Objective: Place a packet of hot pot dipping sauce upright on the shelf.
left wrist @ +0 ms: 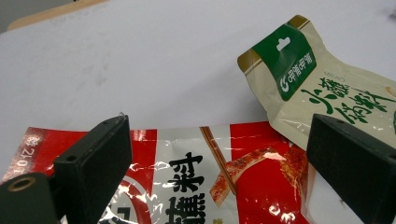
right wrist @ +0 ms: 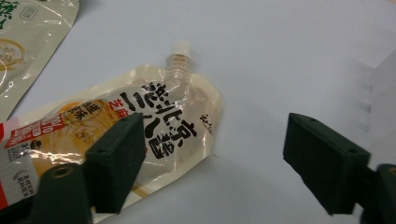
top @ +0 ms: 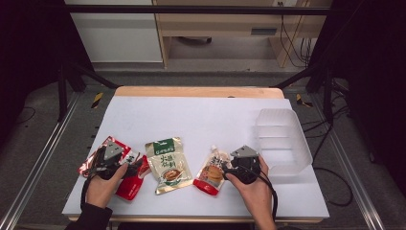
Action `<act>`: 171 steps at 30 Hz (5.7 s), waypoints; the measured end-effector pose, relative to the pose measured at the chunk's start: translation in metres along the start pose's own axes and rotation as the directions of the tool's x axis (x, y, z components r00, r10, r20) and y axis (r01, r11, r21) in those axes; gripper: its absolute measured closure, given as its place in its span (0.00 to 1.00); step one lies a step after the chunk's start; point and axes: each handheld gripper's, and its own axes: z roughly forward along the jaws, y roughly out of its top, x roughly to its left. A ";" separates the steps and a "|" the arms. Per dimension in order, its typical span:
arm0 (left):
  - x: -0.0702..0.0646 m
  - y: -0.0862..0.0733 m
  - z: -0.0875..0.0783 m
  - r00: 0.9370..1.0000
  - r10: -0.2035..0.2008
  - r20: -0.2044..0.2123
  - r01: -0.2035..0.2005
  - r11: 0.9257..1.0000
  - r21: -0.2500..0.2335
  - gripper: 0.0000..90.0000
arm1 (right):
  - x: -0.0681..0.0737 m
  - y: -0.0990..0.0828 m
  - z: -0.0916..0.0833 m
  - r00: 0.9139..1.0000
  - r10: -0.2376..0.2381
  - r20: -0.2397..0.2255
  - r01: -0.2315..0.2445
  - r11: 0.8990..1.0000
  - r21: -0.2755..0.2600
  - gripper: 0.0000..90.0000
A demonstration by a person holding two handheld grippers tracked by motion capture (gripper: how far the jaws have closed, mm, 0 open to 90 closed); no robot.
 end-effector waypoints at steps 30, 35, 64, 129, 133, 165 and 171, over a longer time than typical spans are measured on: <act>-0.016 0.003 0.005 0.997 0.062 0.035 -0.063 0.997 0.035 0.10 | -0.003 -0.002 0.039 0.989 0.117 -0.092 -0.108 0.989 0.100 0.67; -0.018 0.004 0.004 0.997 0.066 0.032 -0.067 0.997 0.032 0.10 | -0.002 -0.002 0.037 0.988 0.112 -0.105 -0.100 0.989 0.107 0.78; -0.070 0.069 -0.021 0.925 0.232 0.302 -0.212 0.972 -0.098 0.21 | 0.019 0.068 -0.044 0.932 -0.218 -0.289 0.183 0.973 -0.143 1.00; -0.128 0.165 -0.015 0.708 0.414 0.572 -0.461 0.884 -0.069 0.82 | 0.010 0.060 -0.069 0.863 -0.320 -0.390 0.245 0.942 -0.231 0.96; -0.131 0.170 -0.018 0.702 0.430 0.569 -0.484 0.873 -0.063 0.82 | 0.010 0.063 -0.072 0.861 -0.330 -0.386 0.260 0.940 -0.223 0.94; -0.134 0.176 -0.018 0.653 0.476 0.588 -0.530 0.843 -0.094 0.82 | 0.011 0.116 -0.065 0.689 -0.565 -0.454 0.603 0.794 -0.074 0.47; -0.135 0.175 -0.017 0.652 0.477 0.589 -0.530 0.843 -0.095 0.82 | 0.016 0.117 -0.064 0.666 -0.569 -0.482 0.618 0.783 -0.070 0.60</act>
